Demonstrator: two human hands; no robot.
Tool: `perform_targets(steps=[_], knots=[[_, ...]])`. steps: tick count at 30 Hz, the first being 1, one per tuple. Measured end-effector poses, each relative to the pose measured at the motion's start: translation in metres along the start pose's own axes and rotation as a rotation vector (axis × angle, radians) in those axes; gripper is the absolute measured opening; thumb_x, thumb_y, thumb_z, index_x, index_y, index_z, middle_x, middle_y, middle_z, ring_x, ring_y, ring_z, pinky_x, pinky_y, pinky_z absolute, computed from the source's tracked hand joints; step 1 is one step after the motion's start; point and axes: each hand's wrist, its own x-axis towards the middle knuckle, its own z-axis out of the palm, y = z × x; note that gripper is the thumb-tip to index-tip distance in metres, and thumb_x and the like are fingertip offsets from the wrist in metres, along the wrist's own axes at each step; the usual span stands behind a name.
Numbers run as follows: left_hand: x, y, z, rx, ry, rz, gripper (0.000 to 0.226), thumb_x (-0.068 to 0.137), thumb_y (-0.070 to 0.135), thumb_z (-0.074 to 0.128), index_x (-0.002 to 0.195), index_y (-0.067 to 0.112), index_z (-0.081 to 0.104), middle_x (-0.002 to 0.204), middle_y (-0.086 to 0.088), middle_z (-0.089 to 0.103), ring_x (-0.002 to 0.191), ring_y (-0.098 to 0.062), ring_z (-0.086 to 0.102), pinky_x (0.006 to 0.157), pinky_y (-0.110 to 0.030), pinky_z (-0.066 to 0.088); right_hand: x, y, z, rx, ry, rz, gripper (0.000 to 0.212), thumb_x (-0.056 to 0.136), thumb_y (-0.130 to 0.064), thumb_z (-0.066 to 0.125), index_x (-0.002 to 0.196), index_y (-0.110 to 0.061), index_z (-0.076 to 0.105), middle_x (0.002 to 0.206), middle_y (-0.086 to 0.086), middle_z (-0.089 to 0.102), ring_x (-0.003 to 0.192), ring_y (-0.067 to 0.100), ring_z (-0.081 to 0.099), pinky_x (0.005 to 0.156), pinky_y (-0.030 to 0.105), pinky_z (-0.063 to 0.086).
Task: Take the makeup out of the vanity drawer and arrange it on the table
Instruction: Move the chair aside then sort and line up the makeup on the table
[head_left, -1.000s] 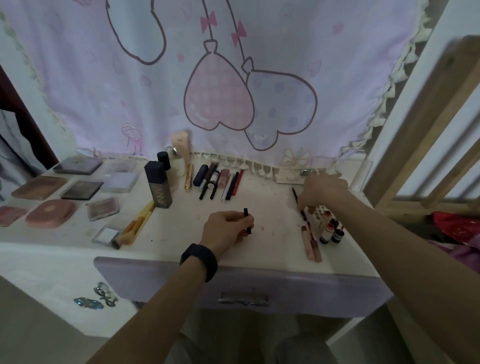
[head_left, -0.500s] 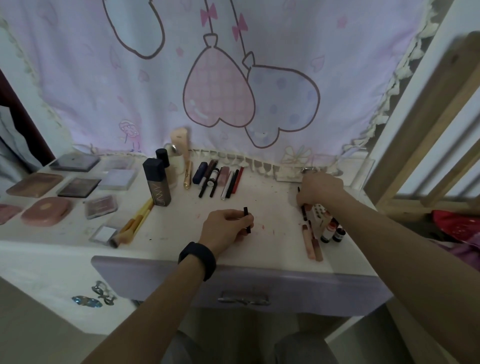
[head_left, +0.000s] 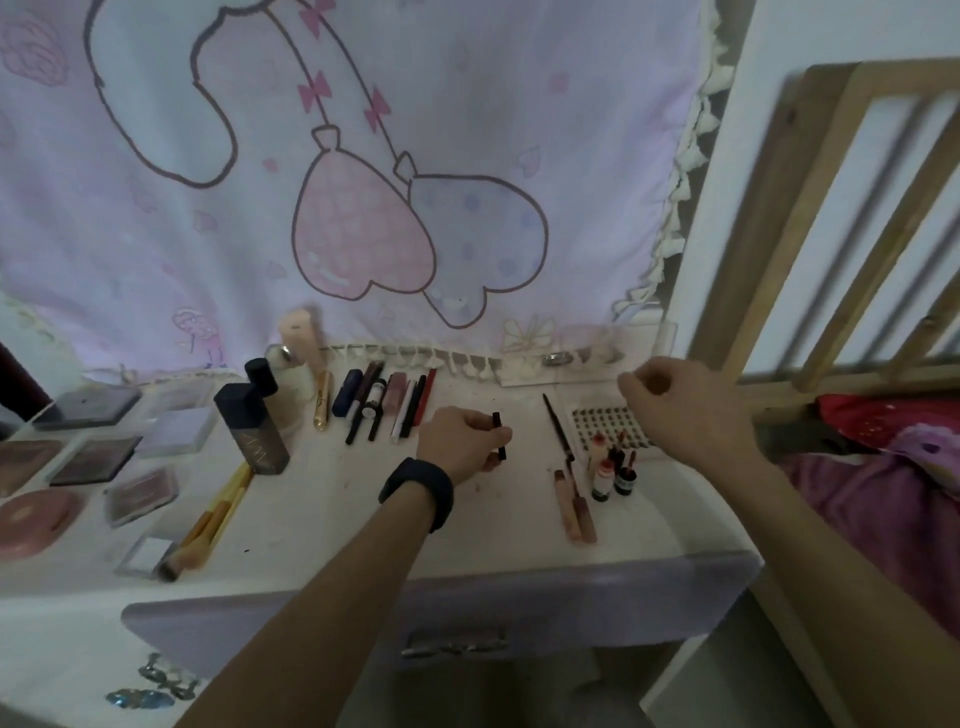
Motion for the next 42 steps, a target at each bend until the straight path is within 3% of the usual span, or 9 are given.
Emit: perform_targets(steps=[3, 7, 12, 15, 24, 29, 36, 39, 42], knots=[[0.02, 0.013, 0.021, 0.064, -0.012, -0.044, 0.034, 0.086, 0.02, 0.078, 0.115, 0.005, 0.067, 0.102, -0.01, 0.071, 0.073, -0.017, 0.072, 0.069, -0.028, 0.062, -0.041, 0.044, 0.011, 0.127, 0.168, 0.029, 0.011, 0.094, -0.036, 0.059, 0.085, -0.034, 0.065, 0.083, -0.016, 0.068, 0.072, 0.003, 0.06, 0.067, 0.029, 0.047], [0.035, 0.019, 0.043, 0.118, -0.02, -0.088, 0.038, 0.08, 0.019, 0.083, 0.112, 0.005, 0.067, 0.103, -0.01, 0.07, 0.08, -0.021, 0.072, 0.07, -0.032, 0.062, -0.079, 0.092, 0.051, -0.063, 0.21, 0.003, 0.017, 0.093, -0.021, 0.058, 0.103, -0.015, 0.07, 0.104, 0.006, 0.07, 0.095, 0.027, 0.061, 0.086, 0.041, 0.047], [0.043, 0.02, 0.065, 0.242, -0.026, -0.055, 0.034, 0.076, 0.028, 0.086, 0.102, 0.011, 0.072, 0.098, -0.006, 0.073, 0.086, -0.02, 0.071, 0.081, -0.035, 0.061, -0.091, 0.101, 0.069, -0.106, 0.335, -0.047, 0.021, 0.086, -0.028, 0.055, 0.094, -0.016, 0.07, 0.096, 0.006, 0.067, 0.086, 0.028, 0.06, 0.078, 0.039, 0.046], [0.043, 0.022, 0.074, 0.264, -0.032, -0.033, 0.027, 0.075, 0.031, 0.087, 0.094, 0.015, 0.076, 0.091, -0.002, 0.075, 0.077, -0.015, 0.071, 0.073, -0.027, 0.06, -0.091, 0.101, 0.07, -0.143, 0.341, -0.043, 0.019, 0.084, -0.025, 0.059, 0.094, -0.014, 0.071, 0.097, 0.007, 0.068, 0.087, 0.031, 0.06, 0.077, 0.04, 0.045], [0.041, 0.024, 0.081, 0.268, -0.007, -0.017, 0.015, 0.079, 0.024, 0.084, 0.089, 0.016, 0.076, 0.092, -0.005, 0.075, 0.081, -0.019, 0.072, 0.082, -0.035, 0.061, -0.096, 0.095, 0.065, -0.095, 0.328, -0.016, 0.023, 0.085, -0.025, 0.059, 0.099, -0.013, 0.073, 0.103, 0.007, 0.069, 0.093, 0.031, 0.058, 0.079, 0.041, 0.048], [0.039, 0.021, 0.081, 0.287, -0.017, -0.007, 0.02, 0.083, 0.018, 0.079, 0.102, 0.013, 0.077, 0.092, -0.006, 0.075, 0.082, -0.019, 0.072, 0.086, -0.036, 0.06, -0.096, 0.097, 0.067, -0.094, 0.319, -0.003, 0.026, 0.086, -0.027, 0.056, 0.101, -0.015, 0.073, 0.104, 0.007, 0.068, 0.094, 0.031, 0.058, 0.079, 0.041, 0.048], [0.031, 0.021, 0.077, 0.21, 0.02, 0.001, 0.018, 0.085, 0.024, 0.078, 0.1, 0.016, 0.074, 0.1, -0.005, 0.074, 0.086, -0.021, 0.073, 0.087, -0.036, 0.059, -0.095, 0.1, 0.066, -0.117, 0.274, -0.019, 0.03, 0.088, -0.035, 0.049, 0.098, -0.019, 0.073, 0.103, 0.004, 0.068, 0.094, 0.03, 0.058, 0.08, 0.043, 0.049], [0.021, 0.019, 0.061, 0.233, 0.059, 0.072, 0.016, 0.088, 0.028, 0.072, 0.102, 0.019, 0.072, 0.102, -0.001, 0.073, 0.08, -0.016, 0.072, 0.086, -0.034, 0.059, -0.096, 0.1, 0.061, -0.111, 0.258, -0.045, 0.025, 0.088, -0.03, 0.053, 0.098, -0.017, 0.073, 0.102, 0.005, 0.068, 0.093, 0.031, 0.06, 0.08, 0.043, 0.049], [0.009, 0.008, 0.034, 0.444, 0.12, 0.219, 0.021, 0.094, 0.031, 0.064, 0.111, 0.021, 0.07, 0.104, 0.004, 0.068, 0.09, -0.011, 0.064, 0.084, -0.025, 0.051, -0.105, 0.096, 0.057, -0.082, 0.26, -0.093, 0.025, 0.087, -0.027, 0.055, 0.101, -0.017, 0.073, 0.104, 0.005, 0.069, 0.096, 0.029, 0.059, 0.08, 0.04, 0.046]])
